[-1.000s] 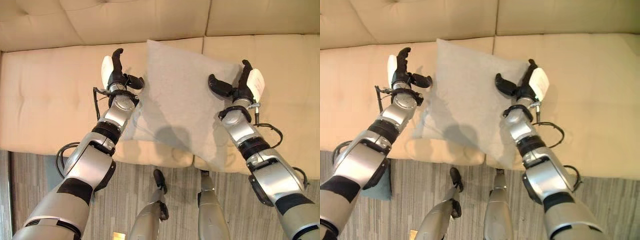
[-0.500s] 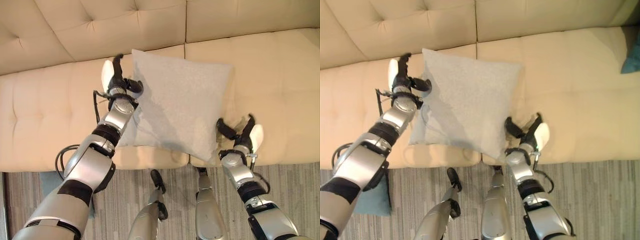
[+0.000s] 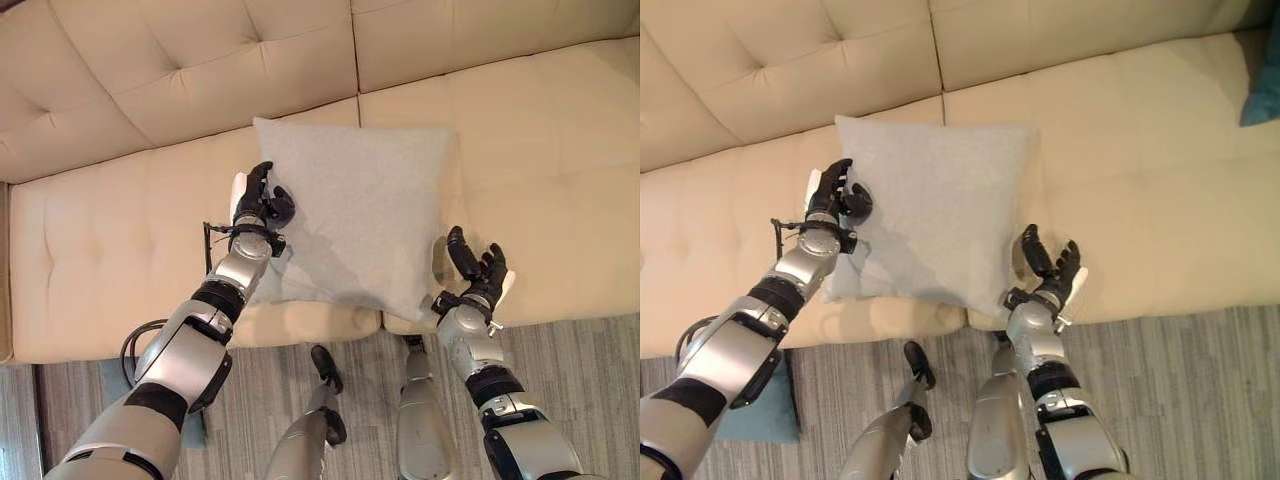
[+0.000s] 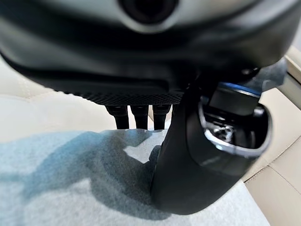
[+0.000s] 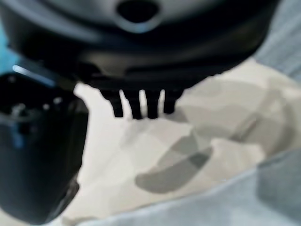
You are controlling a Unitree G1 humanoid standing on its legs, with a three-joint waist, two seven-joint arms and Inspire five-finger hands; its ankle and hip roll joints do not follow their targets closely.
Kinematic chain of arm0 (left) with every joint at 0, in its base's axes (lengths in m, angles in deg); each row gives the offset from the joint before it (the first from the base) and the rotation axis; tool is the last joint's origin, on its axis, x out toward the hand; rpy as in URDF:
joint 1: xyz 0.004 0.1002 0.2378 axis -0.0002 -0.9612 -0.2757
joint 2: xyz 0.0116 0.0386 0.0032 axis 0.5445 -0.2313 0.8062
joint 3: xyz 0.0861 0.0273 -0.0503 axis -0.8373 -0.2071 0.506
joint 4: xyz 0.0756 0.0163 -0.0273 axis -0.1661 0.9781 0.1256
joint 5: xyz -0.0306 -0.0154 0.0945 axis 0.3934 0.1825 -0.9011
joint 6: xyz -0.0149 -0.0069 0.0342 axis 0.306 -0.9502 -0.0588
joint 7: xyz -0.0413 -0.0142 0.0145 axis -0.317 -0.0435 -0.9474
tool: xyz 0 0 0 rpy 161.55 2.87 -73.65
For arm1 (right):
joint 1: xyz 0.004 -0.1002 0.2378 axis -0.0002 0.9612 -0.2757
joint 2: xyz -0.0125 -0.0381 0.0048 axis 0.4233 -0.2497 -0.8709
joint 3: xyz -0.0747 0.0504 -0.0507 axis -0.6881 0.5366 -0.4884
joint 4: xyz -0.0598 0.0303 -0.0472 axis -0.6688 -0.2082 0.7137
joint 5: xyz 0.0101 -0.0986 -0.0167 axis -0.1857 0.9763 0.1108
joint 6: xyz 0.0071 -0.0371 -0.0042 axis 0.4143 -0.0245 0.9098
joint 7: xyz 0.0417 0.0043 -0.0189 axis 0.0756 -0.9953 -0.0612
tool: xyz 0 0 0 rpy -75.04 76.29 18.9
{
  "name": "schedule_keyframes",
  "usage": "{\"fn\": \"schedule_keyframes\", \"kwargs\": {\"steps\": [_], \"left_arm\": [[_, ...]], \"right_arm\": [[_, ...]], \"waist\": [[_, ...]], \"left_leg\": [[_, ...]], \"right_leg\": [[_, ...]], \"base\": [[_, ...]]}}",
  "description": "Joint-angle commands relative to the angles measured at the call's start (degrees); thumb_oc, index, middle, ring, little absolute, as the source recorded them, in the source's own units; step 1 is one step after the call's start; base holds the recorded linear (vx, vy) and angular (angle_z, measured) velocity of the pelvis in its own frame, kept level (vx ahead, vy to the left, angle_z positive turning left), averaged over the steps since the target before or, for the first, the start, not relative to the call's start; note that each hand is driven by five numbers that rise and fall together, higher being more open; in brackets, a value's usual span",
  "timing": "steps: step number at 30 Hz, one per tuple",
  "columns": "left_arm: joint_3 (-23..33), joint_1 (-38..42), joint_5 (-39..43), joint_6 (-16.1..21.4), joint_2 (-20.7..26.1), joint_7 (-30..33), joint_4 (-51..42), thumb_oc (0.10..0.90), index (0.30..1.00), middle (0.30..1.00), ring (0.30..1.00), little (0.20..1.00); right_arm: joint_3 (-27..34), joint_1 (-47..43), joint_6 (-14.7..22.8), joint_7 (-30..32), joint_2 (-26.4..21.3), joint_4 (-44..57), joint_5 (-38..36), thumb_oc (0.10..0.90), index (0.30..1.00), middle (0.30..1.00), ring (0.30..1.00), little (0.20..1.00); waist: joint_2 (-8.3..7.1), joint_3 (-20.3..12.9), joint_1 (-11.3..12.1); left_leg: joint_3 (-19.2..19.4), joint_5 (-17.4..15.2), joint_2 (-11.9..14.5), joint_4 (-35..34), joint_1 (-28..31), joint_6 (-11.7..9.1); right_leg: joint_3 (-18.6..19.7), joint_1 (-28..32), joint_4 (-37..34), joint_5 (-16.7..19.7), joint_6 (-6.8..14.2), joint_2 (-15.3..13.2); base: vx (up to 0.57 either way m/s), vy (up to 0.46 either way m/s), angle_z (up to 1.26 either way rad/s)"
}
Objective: Pick up all the scattered cushions and arrange them neatly on the sofa.
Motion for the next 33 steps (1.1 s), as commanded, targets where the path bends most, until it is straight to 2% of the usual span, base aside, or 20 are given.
{"fn": "schedule_keyframes", "kwargs": {"steps": [1, 3, 6, 7, 9, 10, 13, 16, 19, 23, 27, 33], "left_arm": [[1.0, 5.6, -0.6, 3.5, -1.5, 0.7, 4.8, 0.800, 0.900, 0.900, 0.900, 0.900], [-0.2, 5.5, -1.7, 3.4, -1.4, 0.2, 5.5, 0.800, 0.900, 0.900, 0.900, 0.900], [-0.7, 5.4, -2.1, 3.3, -1.2, 0.0, 5.9, 0.800, 0.900, 0.900, 0.900, 0.900], [-0.7, 4.6, -2.5, 3.3, -1.0, -0.6, 6.2, 0.800, 0.900, 0.900, 0.900, 0.900], [-0.8, 4.0, -3.6, 3.2, -1.0, -1.2, 6.3, 0.800, 0.900, 0.900, 0.900, 0.900], [-0.8, 4.0, -3.6, 3.2, -1.0, -1.2, 6.3, 0.800, 0.900, 0.900, 0.900, 0.900], [-1.7, 3.5, -5.3, 3.1, -0.3, -3.0, 6.7, 0.800, 0.900, 0.900, 0.900, 0.900], [-1.8, 3.6, -5.2, 3.2, 0.2, -3.9, 6.8, 0.800, 0.900, 0.900, 0.900, 0.900], [-1.6, 3.9, -4.7, 3.3, 0.1, -4.0, 6.8, 0.800, 0.900, 0.900, 0.900, 0.900], [-0.6, 3.9, -3.3, 4.0, 0.0, -2.6, 5.0, 0.800, 0.900, 0.900, 0.900, 0.900], [0.1, 2.8, -3.1, 4.0, -0.5, -1.7, 3.9, 0.800, 0.900, 0.900, 0.900, 0.900], [-0.6, 0.8, -3.8, 3.6, -2.3, -1.5, 4.7, 0.800, 0.900, 0.900, 0.900, 0.900]], "right_arm": [[-3.7, -11.6, 5.7, -7.2, 1.4, 1.1, 1.4, 0.800, 0.900, 0.900, 0.900, 0.900], [-7.3, -14.4, 3.7, -10.5, -0.4, -1.0, 2.3, 0.800, 0.900, 0.900, 0.900, 0.900], [-9.6, -16.0, 2.7, -12.3, -1.0, -2.3, 2.9, 0.800, 0.900, 0.900, 0.900, 0.900], [-12.6, -17.6, 1.3, -14.9, -1.3, -2.4, 4.4, 0.800, 0.900, 0.900, 0.900, 0.900], [-15.0, -18.2, 1.2, -19.1, -1.4, -1.5, 4.0, 0.800, 0.900, 0.900, 0.900, 0.900], [-15.0, -18.2, 1.2, -19.2, -1.4, -1.5, 3.9, 0.800, 0.900, 0.900, 0.900, 0.900], [-19.8, -20.6, 0.2, -26.1, -2.2, -2.7, 2.5, 0.800, 0.900, 0.900, 0.900, 0.900], [-22.3, -22.2, 0.1, -29.2, -2.1, -2.0, 2.0, 0.800, 0.900, 0.900, 0.900, 0.900], [-22.4, -22.7, 0.9, -29.8, -1.4, -0.9, 0.4, 0.800, 0.900, 0.900, 0.900, 0.900], [-21.4, -24.6, 3.0, -27.5, -0.1, 2.6, 0.6, 0.800, 0.900, 0.900, 0.900, 0.900], [-20.6, -25.3, 3.4, -26.1, 1.1, 4.3, 1.0, 0.800, 0.900, 0.900, 0.900, 0.900], [-22.2, -28.0, 2.7, -26.5, 3.9, 4.9, 1.7, 0.800, 0.900, 0.900, 0.900, 0.900]], "waist": [[1.57, -2.4, 1.7], [1.41, -2.4, 2.5], [1.39, -2.3, 2.9], [1.37, -2.2, 3.3], [1.24, -2.2, 3.7], [1.25, -2.2, 3.7], [0.84, -2.0, 4.4], [0.46, -1.8, 4.9], [0.27, -1.5, 5.1], [-0.72, 0.0, 5.8], [-1.69, 1.2, 6.1], [-2.14, 1.3, 6.9]], "left_leg": [[-1.4, -8.9, 1.7, 0.7, 3.7, -2.7], [-1.4, -8.7, 1.7, 0.8, 3.5, -2.8], [-1.4, -8.5, 1.7, 0.9, 3.5, -2.8], [-1.5, -8.3, 1.8, 1.0, 3.4, -2.9], [-1.5, -8.2, 1.8, 1.0, 3.4, -2.9], [-1.5, -8.2, 1.8, 1.0, 3.4, -2.9], [-1.8, -7.8, 1.9, 1.2, 3.5, -3.1], [-1.9, -7.8, 2.0, 1.8, 3.1, -3.1], [-2.0, -8.0, 2.1, 2.4, 2.6, -3.2], [-2.7, -9.9, 2.2, 8.6, -1.1, -2.7], [-3.8, -12.0, 2.2, 14.4, -4.4, -2.2], [-5.2, -12.8, 1.8, 16.0, -5.1, -2.1]], "right_leg": [[-0.2, 2.1, 4.0, -11.8, 1.0, 0.7], [-0.3, 1.9, 4.0, -11.6, 0.9, 0.6], [-0.4, 1.9, 4.1, -11.5, 0.8, 0.6], [-0.5, 1.9, 4.2, -11.5, 0.8, 0.6], [-0.6, 2.1, 4.2, -11.5, 0.7, 0.7], [-0.6, 2.1, 4.2, -11.5, 0.7, 0.7], [-1.0, 2.3, 4.5, -11.6, 0.5, 0.8], [-1.1, 2.0, 4.9, -11.7, 0.4, 0.9], [-1.2, 1.6, 5.4, -11.7, 0.3, 0.9], [-0.7, -1.6, 11.0, -13.7, 0.0, 0.8], [-0.4, -4.2, 16.5, -15.8, -0.5, 1.0], [-1.7, -4.0, 18.1, -16.6, -0.7, 0.0]], "base": [[0.00, 0.000, 0.00], [-0.02, -0.019, -0.01], [-0.01, -0.007, 0.00], [0.00, 0.000, 0.00], [-0.02, -0.023, -0.05], [-0.01, -0.020, -0.04], [0.00, 0.000, 0.00], [0.00, 0.000, 0.00], [-0.01, -0.003, -0.01], [-0.07, -0.015, -0.03], [-0.07, -0.014, -0.05], [0.01, 0.037, 0.06]]}}
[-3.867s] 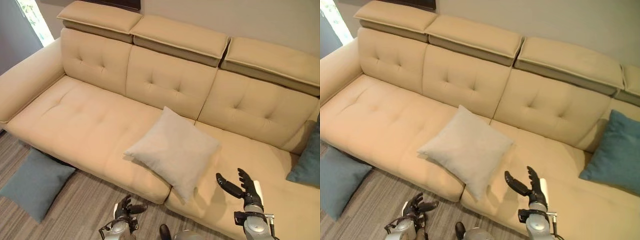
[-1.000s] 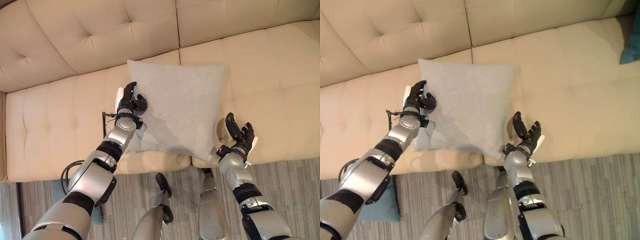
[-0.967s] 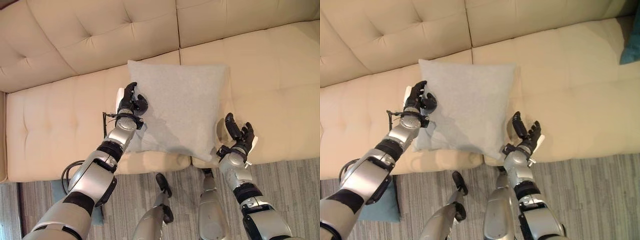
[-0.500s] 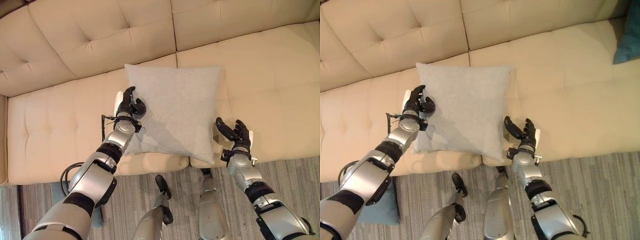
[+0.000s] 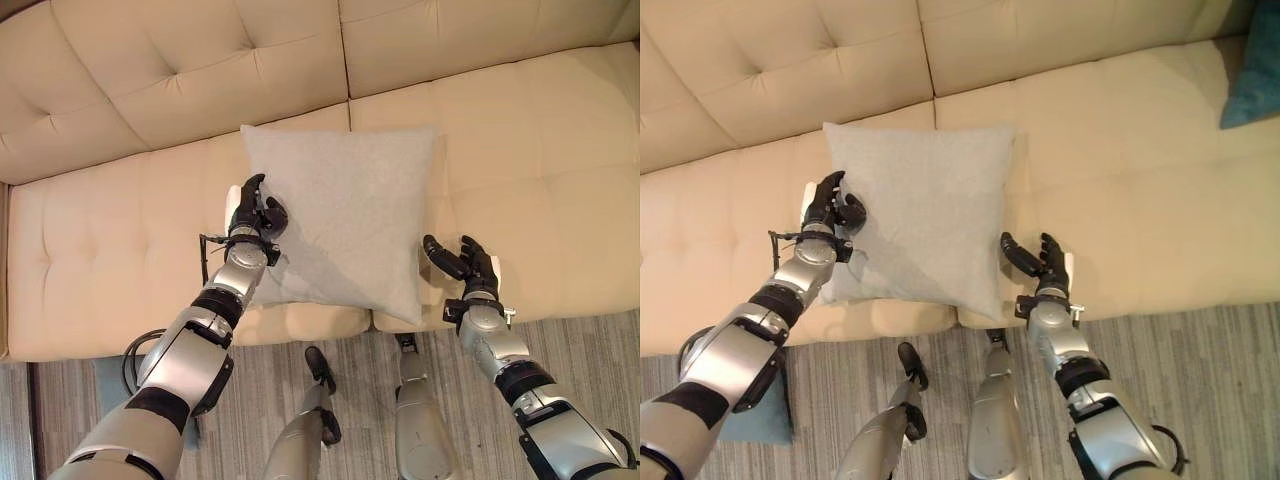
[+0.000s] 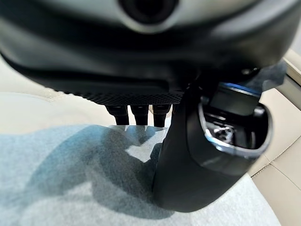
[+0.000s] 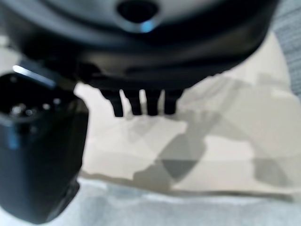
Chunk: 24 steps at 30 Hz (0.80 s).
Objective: Pick up all the scattered cushions and arrange them neatly on the sofa.
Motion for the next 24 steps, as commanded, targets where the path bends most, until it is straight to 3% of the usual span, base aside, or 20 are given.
{"fn": "schedule_keyframes", "kwargs": {"steps": [1, 9, 19, 20, 21, 22, 23, 24], "left_arm": [[-3.2, 2.7, -1.7, 0.7, -1.7, -0.5, 1.2, 0.800, 0.900, 0.900, 0.900, 0.900], [-4.8, -0.2, -5.1, 0.5, -3.2, -0.2, 0.5, 0.800, 0.900, 0.900, 0.900, 0.900], [-5.9, -3.7, -6.9, 0.6, -2.4, -1.8, -1.0, 0.800, 0.900, 0.900, 0.900, 0.900], [-6.2, -4.0, -5.7, 1.3, -1.6, -3.9, -2.5, 0.623, 0.634, 0.634, 0.634, 0.634], [-6.2, -4.0, -5.7, 1.3, -1.6, -3.9, -2.5, 0.593, 0.589, 0.589, 0.589, 0.589], [-6.2, -4.1, -3.8, 2.0, -0.6, -6.8, -3.3, 0.435, 0.352, 0.352, 0.352, 0.352], [-6.1, -4.4, -2.7, 2.4, 0.1, -8.3, -4.2, 0.400, 0.300, 0.300, 0.300, 0.300], [-6.1, -4.4, -2.7, 2.4, 0.1, -8.3, -4.2, 0.400, 0.300, 0.300, 0.300, 0.300]], "right_arm": [[-7.3, -27.2, 7.8, -11.4, 15.3, 7.6, 2.6, 0.800, 0.900, 0.900, 0.900, 0.900], [-8.0, -29.0, 6.6, -11.0, 15.3, 9.4, 5.8, 0.800, 0.900, 0.900, 0.900, 0.900], [-8.8, -29.5, 4.2, -13.1, 16.0, 5.6, 4.7, 0.800, 0.900, 0.900, 0.900, 0.900], [-9.2, -29.7, 3.4, -14.8, 16.4, 4.0, 3.0, 0.552, 0.528, 0.528, 0.528, 0.528], [-9.2, -29.7, 3.4, -14.8, 16.4, 4.0, 3.0, 0.489, 0.434, 0.434, 0.434, 0.434], [-10.8, -29.9, 2.8, -16.8, 16.3, 3.5, 2.6, 0.400, 0.300, 0.300, 0.300, 0.300], [-11.9, -29.7, 2.4, -17.9, 16.1, 3.4, 3.1, 0.400, 0.300, 0.300, 0.300, 0.300], [-11.9, -29.7, 2.4, -17.9, 16.1, 3.4, 3.1, 0.400, 0.300, 0.300, 0.300, 0.300]], "waist": [[-1.99, 1.2, 5.8], [-3.90, 0.8, 7.6], [-8.75, 0.2, 10.7], [-9.28, 0.4, 11.4], [-9.29, 0.4, 11.4], [-9.71, 0.9, 11.8], [-9.88, 1.0, 11.9], [-9.88, 1.0, 11.9]], "left_leg": [[-4.1, -13.6, -0.4, 15.9, -4.5, -0.9], [-5.2, -14.0, -1.3, 16.0, -4.0, -0.6], [-6.7, -15.2, -1.5, 18.3, -4.7, -0.6], [-6.9, -15.3, -1.6, 18.4, -5.0, -0.7], [-6.9, -15.3, -1.6, 18.4, -5.0, -0.7], [-6.9, -15.3, -1.6, 18.7, -5.4, -0.7], [-6.8, -15.3, -1.6, 18.8, -5.7, -0.7], [-6.8, -15.3, -1.6, 18.9, -5.7, -0.7]], "right_leg": [[-0.3, -3.3, 18.0, -16.9, 0.3, -2.4], [-1.7, -0.8, 16.5, -16.1, 0.7, -3.6], [-3.6, 1.3, 16.1, -15.9, 0.8, -4.3], [-4.0, 1.3, 16.1, -15.9, 0.7, -4.3], [-4.0, 1.3, 16.1, -15.9, 0.7, -4.3], [-4.0, 1.1, 16.4, -16.0, 0.7, -4.4], [-4.1, 1.0, 16.5, -15.9, 0.7, -4.4], [-4.1, 1.0, 16.5, -15.9, 0.7, -4.4]], "base": [[0.02, 0.094, 0.05], [0.03, 0.069, 0.08], [0.02, 0.019, 0.25], [0.01, -0.010, 0.28], [0.01, 0.007, 0.17], [0.00, 0.014, 0.16], [0.00, 0.014, 0.24], [0.00, 0.007, 0.25]]}}
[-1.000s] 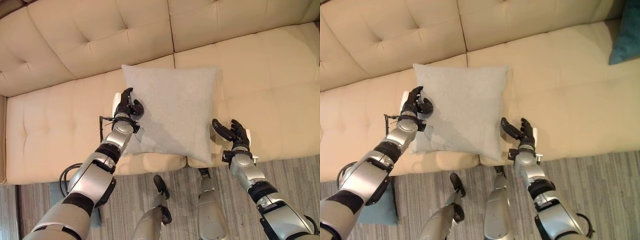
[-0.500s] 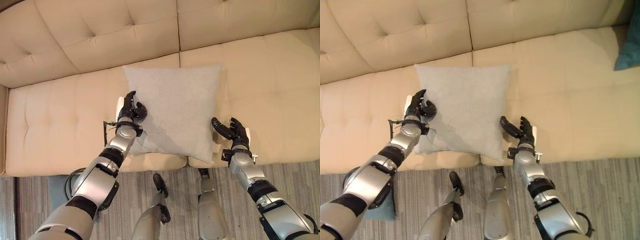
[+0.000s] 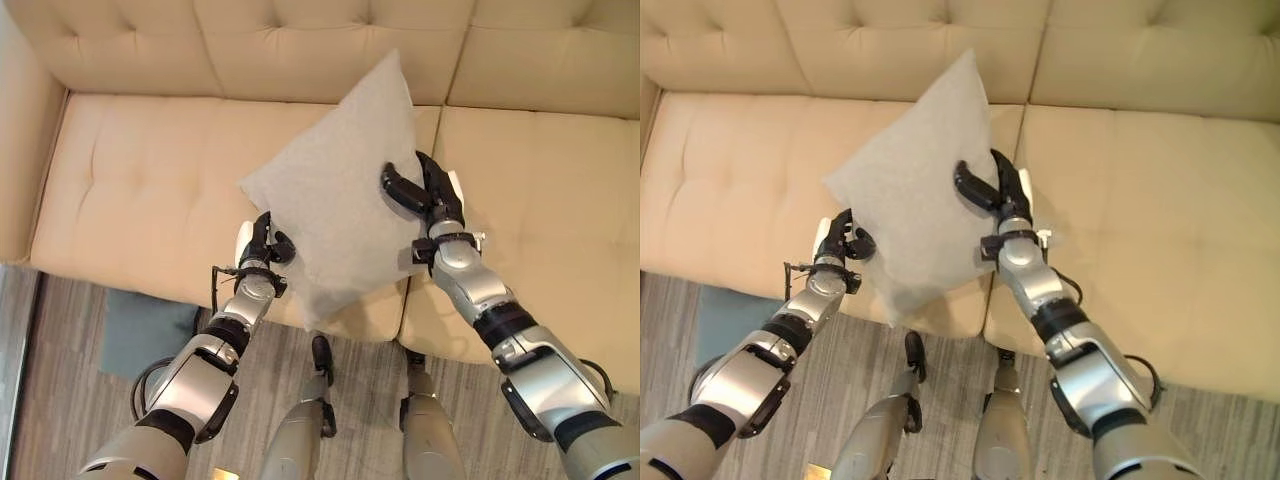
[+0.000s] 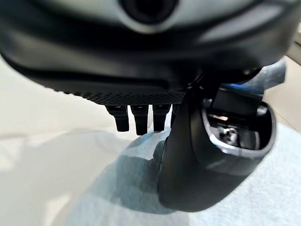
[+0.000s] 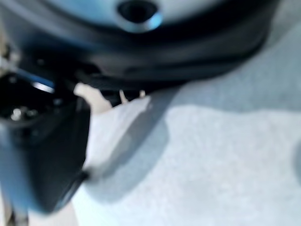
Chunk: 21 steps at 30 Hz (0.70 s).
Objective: Pick up all the scattered cushions and arrange them neatly on the sofa.
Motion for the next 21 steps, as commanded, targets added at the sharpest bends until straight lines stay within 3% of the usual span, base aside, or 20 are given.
{"fn": "schedule_keyframes", "kwargs": {"steps": [1, 5, 10, 15, 21], "left_arm": [[-5.6, 3.2, 0.2, 2.9, 0.2, -6.6, -1.6, 0.400, 0.300, 0.300, 0.300, 0.300], [-6.0, 3.7, -2.6, 2.7, 1.7, -6.8, -0.8, 0.400, 0.300, 0.300, 0.300, 0.300], [-4.6, 3.4, -4.2, 1.9, 2.4, -6.5, 0.6, 0.400, 0.300, 0.300, 0.300, 0.300], [-1.4, 1.4, -2.6, 1.9, 2.6, -6.4, 0.4, 0.400, 0.300, 0.300, 0.300, 0.300], [3.3, -3.7, 0.9, 3.3, 0.2, -4.2, -4.2, 0.400, 0.300, 0.300, 0.300, 0.300]], "right_arm": [[-6.1, -8.6, 2.5, -11.9, 13.2, 1.4, 0.2, 0.400, 0.300, 0.300, 0.300, 0.300], [-10.0, -7.0, 1.9, -13.8, 11.4, 2.1, 6.2, 0.400, 0.300, 0.300, 0.300, 0.300], [-10.0, -2.4, 1.7, -14.1, 9.0, 2.9, 11.1, 0.400, 0.300, 0.300, 0.300, 0.300], [-6.8, 2.9, 1.7, -13.4, 6.4, 6.1, 14.1, 0.400, 0.300, 0.300, 0.300, 0.300], [0.2, 14.5, 2.7, -13.0, 3.0, 18.0, 14.4, 0.400, 0.300, 0.300, 0.300, 0.300]], "waist": [[-5.94, -1.4, 2.6], [-6.66, -0.9, 2.4], [-7.15, -0.7, 1.8], [-7.58, -0.9, 1.0], [-8.72, -2.5, -0.3]], "left_leg": [[1.2, -15.9, -2.2, 17.3, -6.8, 0.3], [1.4, -16.0, -2.2, 17.6, -7.3, 0.3], [1.7, -16.3, -2.0, 17.7, -7.2, 0.5], [2.0, -17.0, -1.8, 18.0, -6.7, 1.0], [2.3, -17.7, -1.3, 17.5, -5.0, 1.1]], "right_leg": [[5.2, -5.9, 16.1, -13.9, 2.1, -4.6], [5.3, -6.5, 16.7, -13.8, 2.1, -4.6], [5.5, -6.9, 16.8, -13.7, 2.2, -4.6], [6.0, -6.9, 16.7, -13.7, 2.1, -4.4], [6.0, -5.6, 16.0, -14.0, 2.0, -3.8]], "base": [[0.00, 0.007, 0.24], [0.01, 0.008, 0.11], [0.00, 0.001, 0.01], [0.00, 0.000, 0.00], [0.02, -0.035, -0.09]]}}
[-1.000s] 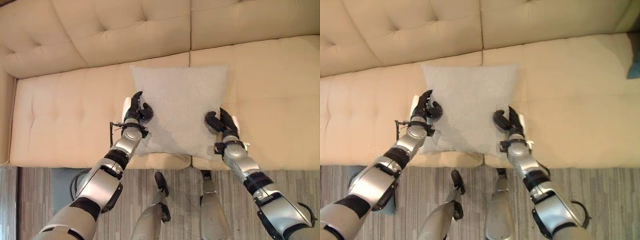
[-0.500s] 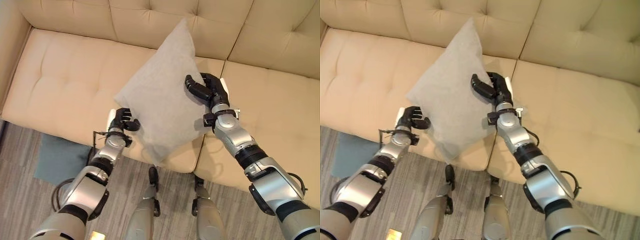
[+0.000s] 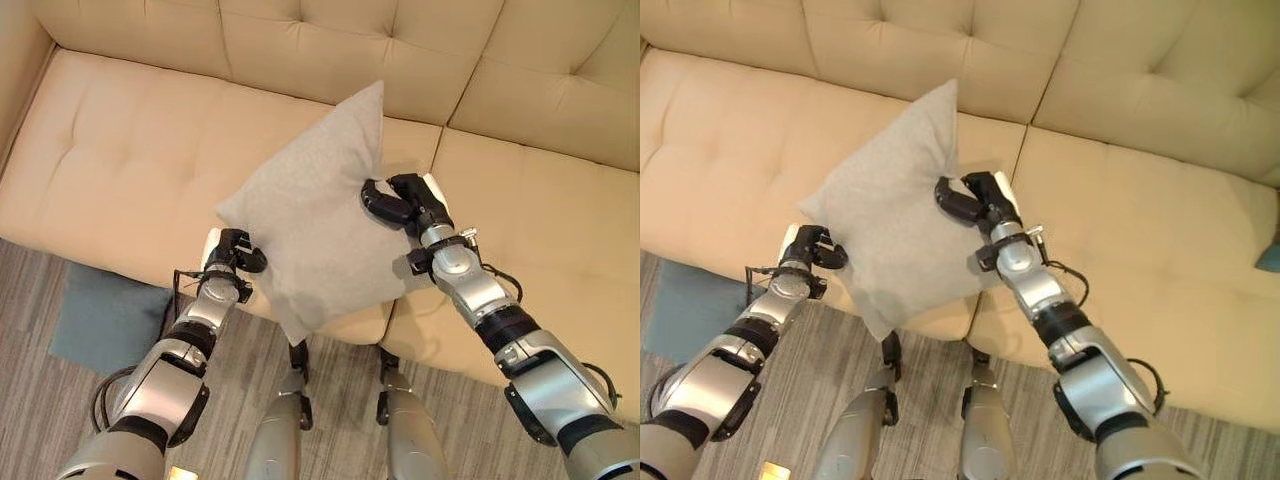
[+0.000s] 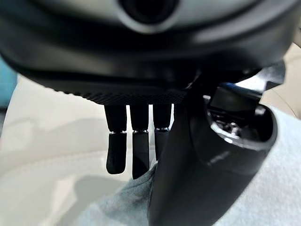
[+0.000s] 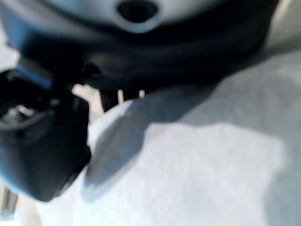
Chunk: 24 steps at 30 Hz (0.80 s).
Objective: Pick up all the scattered cushions and arrange them neatly on the sofa.
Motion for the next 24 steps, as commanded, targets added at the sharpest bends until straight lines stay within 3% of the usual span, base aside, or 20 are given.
{"fn": "schedule_keyframes", "kwargs": {"steps": [1, 12, 19, 24], "left_arm": [[-0.8, 1.0, 0.9, 4.4, -4.5, -1.2, -3.5, 0.400, 0.300, 0.300, 0.300, 0.300], [2.9, -9.6, -1.8, 5.6, -3.2, 2.6, -13.4, 0.400, 0.300, 0.300, 0.300, 0.300], [4.7, -13.7, -0.7, 6.1, -3.7, 1.8, -16.3, 0.400, 0.300, 0.300, 0.300, 0.300], [5.7, -14.2, -0.7, 7.9, -2.6, 3.5, -23.2, 0.400, 0.300, 0.300, 0.300, 0.300]], "right_arm": [[-2.7, 2.0, 3.6, -4.7, 5.1, 6.7, 0.8, 0.400, 0.300, 0.300, 0.300, 0.300], [6.2, 19.2, 3.8, -2.7, 6.0, 10.0, 3.0, 0.400, 0.300, 0.300, 0.300, 0.300], [7.9, 23.0, 3.9, -2.0, 7.5, 10.5, 3.8, 0.400, 0.300, 0.300, 0.300, 0.300], [11.9, 27.3, 5.7, -0.9, 6.3, 16.2, 4.1, 0.400, 0.300, 0.300, 0.300, 0.300]], "waist": [[-2.18, -1.2, 0.2], [-3.55, -4.4, -0.5], [-3.37, -6.2, -0.7], [-3.35, -7.0, -1.8]], "left_leg": [[1.9, -14.3, -0.6, 10.9, -2.2, 0.6], [1.8, -14.6, 0.2, 8.7, 1.4, 0.5], [2.1, -14.7, 0.6, 7.6, 3.4, 0.4], [3.4, -15.4, 0.6, 7.6, 5.6, 0.9]], "right_leg": [[4.5, -1.7, 6.9, -9.4, 1.6, -2.7], [3.6, 2.2, 3.9, -9.3, 1.3, -1.6], [3.5, 4.0, 3.2, -9.5, 1.3, -1.3], [4.2, 4.9, 3.8, -9.4, 2.0, -1.0]], "base": [[0.02, -0.039, -0.01], [0.02, -0.059, -0.02], [0.02, -0.023, -0.04], [0.01, 0.016, -0.03]]}}
